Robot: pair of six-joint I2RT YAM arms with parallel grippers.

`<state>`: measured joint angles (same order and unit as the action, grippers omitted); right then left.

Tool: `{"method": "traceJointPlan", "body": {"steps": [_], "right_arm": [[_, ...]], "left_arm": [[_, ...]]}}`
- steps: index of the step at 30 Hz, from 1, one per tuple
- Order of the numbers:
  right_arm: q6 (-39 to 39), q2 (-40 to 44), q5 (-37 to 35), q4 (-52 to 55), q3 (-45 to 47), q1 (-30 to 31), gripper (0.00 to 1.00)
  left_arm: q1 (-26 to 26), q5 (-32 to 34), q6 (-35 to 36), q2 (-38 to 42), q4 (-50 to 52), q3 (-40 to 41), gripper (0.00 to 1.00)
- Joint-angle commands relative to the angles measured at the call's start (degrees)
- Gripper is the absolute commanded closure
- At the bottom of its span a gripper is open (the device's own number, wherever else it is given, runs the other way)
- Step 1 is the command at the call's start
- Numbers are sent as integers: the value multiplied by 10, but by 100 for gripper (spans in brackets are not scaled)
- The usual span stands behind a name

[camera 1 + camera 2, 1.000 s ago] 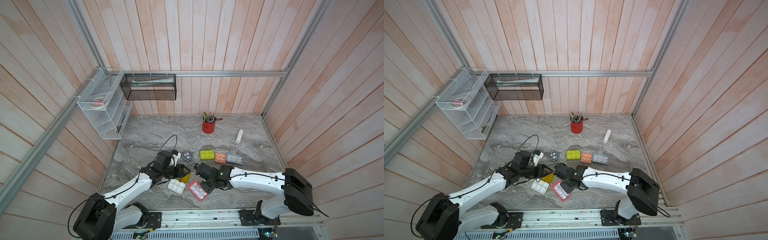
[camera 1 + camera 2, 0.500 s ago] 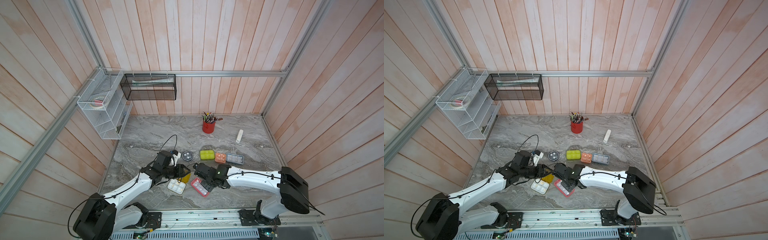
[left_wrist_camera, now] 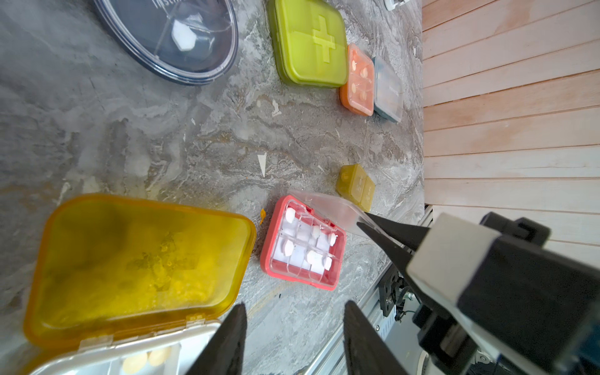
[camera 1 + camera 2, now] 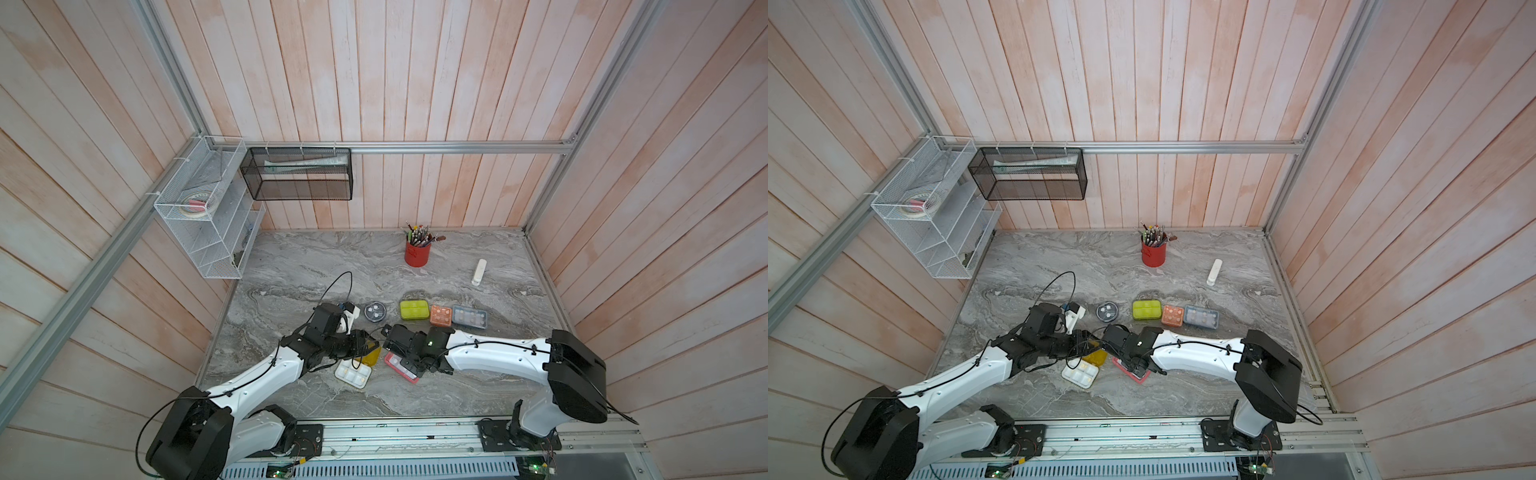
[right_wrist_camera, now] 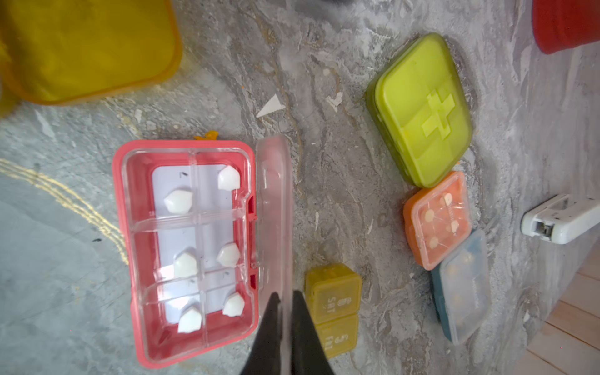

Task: Close pillboxes
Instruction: Close the lid on the pillbox.

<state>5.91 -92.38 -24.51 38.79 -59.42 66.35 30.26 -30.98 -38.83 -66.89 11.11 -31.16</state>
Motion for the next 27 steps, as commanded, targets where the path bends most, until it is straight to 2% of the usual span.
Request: {"method": "traceJointPlan", "body": {"steps": [1,16,27], "right_arm": [[-22,-10,-28,-2,-11,2,90],[-11,-23,-34,13,-24,3,85],[14,-10,5,10,-26,3,74]], "left_arm": [[-4,6,3,7,-1,9,49],[-8,2,2,0,-4,6,49],[-7,1,3,-2,-3,2,49]]}}
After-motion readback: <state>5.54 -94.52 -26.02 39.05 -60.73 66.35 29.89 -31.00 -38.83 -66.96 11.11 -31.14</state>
